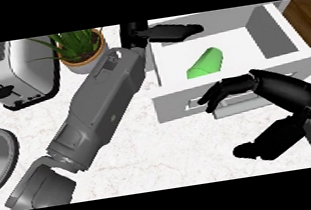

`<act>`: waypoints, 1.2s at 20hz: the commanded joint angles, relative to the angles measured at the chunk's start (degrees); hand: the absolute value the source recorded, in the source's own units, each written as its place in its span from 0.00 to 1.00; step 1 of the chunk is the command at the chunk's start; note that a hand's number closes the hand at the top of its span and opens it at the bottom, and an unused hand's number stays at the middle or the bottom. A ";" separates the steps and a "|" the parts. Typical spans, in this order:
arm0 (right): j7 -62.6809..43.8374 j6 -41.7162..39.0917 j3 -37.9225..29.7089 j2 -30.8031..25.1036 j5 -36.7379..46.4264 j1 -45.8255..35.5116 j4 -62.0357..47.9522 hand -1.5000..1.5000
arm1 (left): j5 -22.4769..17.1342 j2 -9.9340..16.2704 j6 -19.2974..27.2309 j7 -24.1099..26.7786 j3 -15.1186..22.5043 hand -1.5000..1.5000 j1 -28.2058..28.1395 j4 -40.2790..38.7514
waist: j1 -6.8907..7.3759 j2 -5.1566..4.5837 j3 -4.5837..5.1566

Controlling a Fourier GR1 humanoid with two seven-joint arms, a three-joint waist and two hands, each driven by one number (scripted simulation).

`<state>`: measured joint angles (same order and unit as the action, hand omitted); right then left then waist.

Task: Pick up the cup, place it into the drawer and close the drawer

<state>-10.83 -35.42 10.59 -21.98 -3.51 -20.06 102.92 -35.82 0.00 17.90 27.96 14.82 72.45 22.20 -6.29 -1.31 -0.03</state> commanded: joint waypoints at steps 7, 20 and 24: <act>7.87 11.60 8.79 3.07 26.17 2.40 -16.45 0.00 | -2.30 0.00 -3.56 5.45 -0.84 0.00 -6.67 2.36 | 7.03 0.74 -0.01; 30.25 23.29 3.45 5.07 33.35 -14.16 -59.56 1.00 | -2.96 5.63 -8.85 1.84 -1.08 0.00 -15.75 13.12 | 12.40 0.55 -0.22; 33.28 24.82 -1.88 3.52 31.44 -21.68 -66.78 1.00 | -3.26 8.32 -11.21 1.35 -1.37 0.00 -18.13 14.79 | 13.28 0.03 -0.25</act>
<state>18.51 -13.13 13.02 -17.25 28.81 -36.44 44.04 -38.81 6.43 7.85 30.72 13.49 56.42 35.05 6.17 -0.90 -0.20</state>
